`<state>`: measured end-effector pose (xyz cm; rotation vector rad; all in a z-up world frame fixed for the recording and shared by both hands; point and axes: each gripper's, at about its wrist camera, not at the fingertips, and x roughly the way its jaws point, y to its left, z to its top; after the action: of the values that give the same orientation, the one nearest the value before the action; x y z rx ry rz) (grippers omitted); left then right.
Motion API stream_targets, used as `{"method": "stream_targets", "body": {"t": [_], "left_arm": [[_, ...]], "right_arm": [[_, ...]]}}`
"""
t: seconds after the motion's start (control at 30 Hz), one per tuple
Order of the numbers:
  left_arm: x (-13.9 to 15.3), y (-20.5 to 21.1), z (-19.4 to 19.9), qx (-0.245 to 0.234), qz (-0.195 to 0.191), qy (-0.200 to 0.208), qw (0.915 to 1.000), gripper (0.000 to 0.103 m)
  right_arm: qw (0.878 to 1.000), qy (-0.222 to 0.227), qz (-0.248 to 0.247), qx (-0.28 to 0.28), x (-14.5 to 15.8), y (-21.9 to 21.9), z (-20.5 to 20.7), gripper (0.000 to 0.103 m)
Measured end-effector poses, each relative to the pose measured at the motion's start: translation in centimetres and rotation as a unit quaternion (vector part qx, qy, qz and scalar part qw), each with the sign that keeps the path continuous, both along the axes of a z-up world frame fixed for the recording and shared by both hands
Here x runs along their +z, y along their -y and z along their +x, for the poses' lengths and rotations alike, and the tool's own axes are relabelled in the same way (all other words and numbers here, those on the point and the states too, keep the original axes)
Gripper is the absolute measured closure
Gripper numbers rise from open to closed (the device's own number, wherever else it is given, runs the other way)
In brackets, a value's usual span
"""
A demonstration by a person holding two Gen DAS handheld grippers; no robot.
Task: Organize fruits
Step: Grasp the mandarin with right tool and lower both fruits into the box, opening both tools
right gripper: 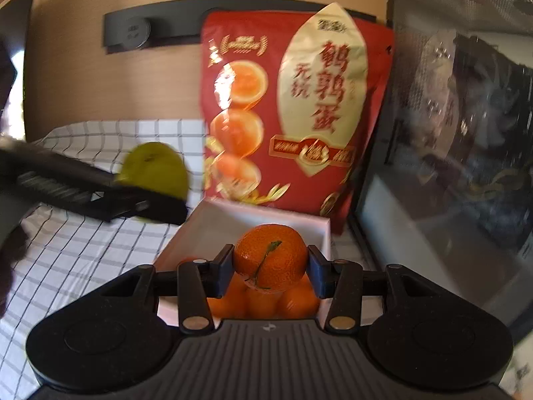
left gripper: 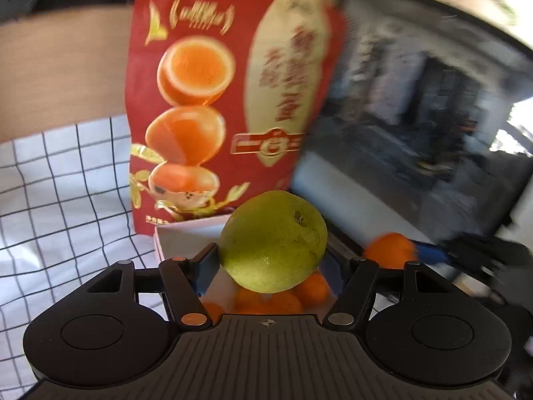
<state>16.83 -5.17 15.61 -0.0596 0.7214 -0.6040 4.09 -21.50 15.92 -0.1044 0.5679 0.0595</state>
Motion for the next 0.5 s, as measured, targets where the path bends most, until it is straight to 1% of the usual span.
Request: {"method": "stream_targets", "body": {"t": [0.03, 0.1, 0.13, 0.2, 0.27, 0.33, 0.4, 0.47, 0.5], "left_arm": [[-0.7, 0.9, 1.3, 0.008, 0.013, -0.016, 0.9998, 0.033], [-2.6, 2.6, 3.4, 0.009, 0.052, -0.040, 0.9978, 0.033], [-3.7, 3.5, 4.4, 0.004, 0.078, -0.052, 0.9956, 0.033], [-5.7, 4.9, 5.7, -0.005, 0.119, -0.069, 0.9905, 0.033], [-7.3, 6.0, 6.4, -0.014, 0.143, -0.080, 0.9864, 0.033], [-8.3, 6.5, 6.7, -0.020, 0.156, -0.089, 0.9836, 0.033], [-9.0, 6.7, 6.9, -0.030, 0.158, -0.101, 0.9817, 0.034], [-9.0, 6.4, 7.1, -0.028, 0.153, -0.100, 0.9827, 0.035], [-8.6, 5.9, 7.0, -0.017, 0.146, -0.095, 0.9845, 0.036]], "right_arm": [[1.000, 0.000, -0.002, -0.001, 0.1, 0.5, 0.5, 0.058], [1.000, -0.007, 0.001, -0.005, -0.1, 1.4, 1.6, 0.058], [1.000, -0.014, 0.006, -0.006, -0.4, 1.9, 2.0, 0.058], [0.999, -0.031, 0.018, -0.005, -1.5, 2.7, 2.6, 0.058], [0.999, -0.046, 0.022, -0.004, -2.7, 3.4, 3.1, 0.058], [0.998, -0.061, 0.019, -0.006, -3.9, 3.9, 3.4, 0.058], [0.997, -0.070, 0.014, -0.001, -4.7, 4.2, 3.8, 0.058], [0.997, -0.075, 0.010, 0.005, -5.1, 4.3, 4.3, 0.058], [0.997, -0.077, 0.008, 0.008, -5.2, 4.4, 4.6, 0.058]]}}
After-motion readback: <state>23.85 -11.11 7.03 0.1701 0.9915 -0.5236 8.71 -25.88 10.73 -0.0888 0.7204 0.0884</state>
